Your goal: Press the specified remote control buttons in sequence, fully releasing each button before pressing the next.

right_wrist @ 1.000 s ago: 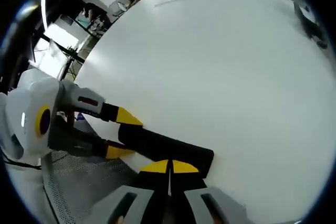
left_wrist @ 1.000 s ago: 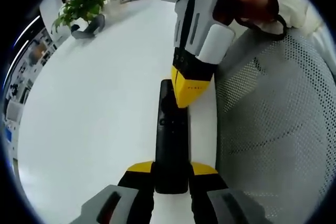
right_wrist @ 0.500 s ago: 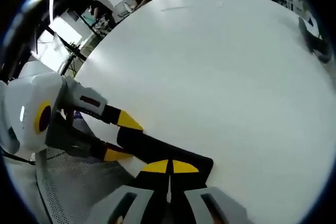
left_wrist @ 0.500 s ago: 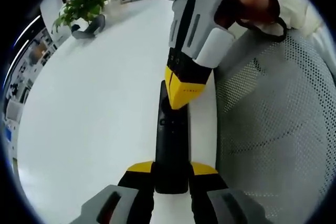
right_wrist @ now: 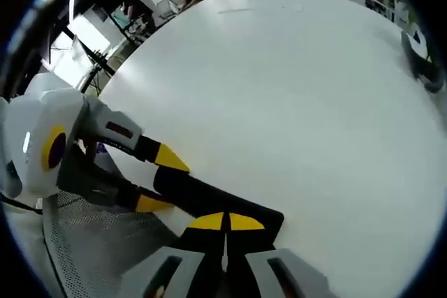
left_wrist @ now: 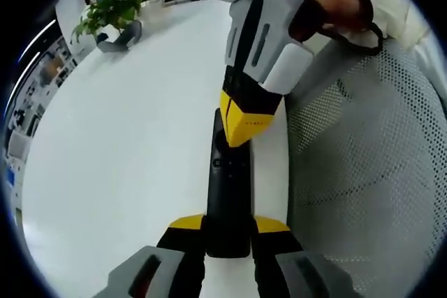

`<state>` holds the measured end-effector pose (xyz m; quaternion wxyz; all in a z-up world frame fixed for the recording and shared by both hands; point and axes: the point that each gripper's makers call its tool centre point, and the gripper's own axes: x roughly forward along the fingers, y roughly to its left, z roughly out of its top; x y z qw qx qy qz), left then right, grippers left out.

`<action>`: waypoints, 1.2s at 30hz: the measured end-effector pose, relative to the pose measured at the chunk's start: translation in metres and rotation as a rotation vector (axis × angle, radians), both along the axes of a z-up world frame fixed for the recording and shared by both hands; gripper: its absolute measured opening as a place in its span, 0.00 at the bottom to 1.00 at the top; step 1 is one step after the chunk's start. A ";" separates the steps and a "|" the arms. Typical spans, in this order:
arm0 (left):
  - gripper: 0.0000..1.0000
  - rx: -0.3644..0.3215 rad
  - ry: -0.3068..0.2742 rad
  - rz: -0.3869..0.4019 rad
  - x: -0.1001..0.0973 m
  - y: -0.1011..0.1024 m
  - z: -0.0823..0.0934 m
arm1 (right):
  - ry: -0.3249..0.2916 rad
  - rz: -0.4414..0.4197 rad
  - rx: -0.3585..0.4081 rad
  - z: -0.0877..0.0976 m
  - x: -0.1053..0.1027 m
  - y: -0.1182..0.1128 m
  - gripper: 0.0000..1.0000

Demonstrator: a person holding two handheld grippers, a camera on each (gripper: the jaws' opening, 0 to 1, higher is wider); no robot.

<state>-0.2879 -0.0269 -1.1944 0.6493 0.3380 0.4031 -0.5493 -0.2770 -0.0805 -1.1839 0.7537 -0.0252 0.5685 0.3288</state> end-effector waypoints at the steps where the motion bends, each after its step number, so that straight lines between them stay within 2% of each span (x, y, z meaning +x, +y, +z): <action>1: 0.24 -0.004 0.000 0.001 0.000 0.000 0.000 | 0.005 -0.001 -0.009 0.000 0.000 0.000 0.00; 5: 0.24 -0.010 0.001 0.002 0.000 0.000 0.000 | 0.044 -0.006 -0.037 -0.002 0.002 -0.001 0.00; 8: 0.24 -0.014 0.000 -0.006 0.000 0.000 0.000 | 0.080 -0.024 -0.026 -0.002 0.002 -0.002 0.00; 13: 0.24 -0.029 0.001 -0.015 0.000 0.000 0.000 | 0.064 0.024 -0.013 0.000 -0.001 -0.001 0.00; 16: 0.24 -0.034 -0.001 -0.010 0.000 -0.001 0.001 | 0.060 0.018 -0.008 0.000 -0.002 -0.001 0.00; 19: 0.24 -0.034 -0.002 -0.008 -0.001 -0.001 0.001 | 0.084 -0.008 0.000 0.000 0.000 -0.002 0.00; 22: 0.24 -0.030 -0.001 -0.003 -0.001 -0.001 0.001 | 0.109 0.008 -0.008 0.002 -0.002 0.002 0.00; 26: 0.24 -0.026 -0.001 0.004 -0.001 -0.001 0.001 | 0.116 0.002 0.023 0.008 0.001 0.012 0.00; 30: 0.24 -0.019 0.000 -0.001 -0.001 -0.001 0.001 | 0.128 0.001 0.003 0.003 0.005 0.013 0.00; 36: 0.24 -0.017 0.001 0.003 -0.001 -0.001 0.001 | 0.151 0.002 0.013 0.002 0.007 0.021 0.00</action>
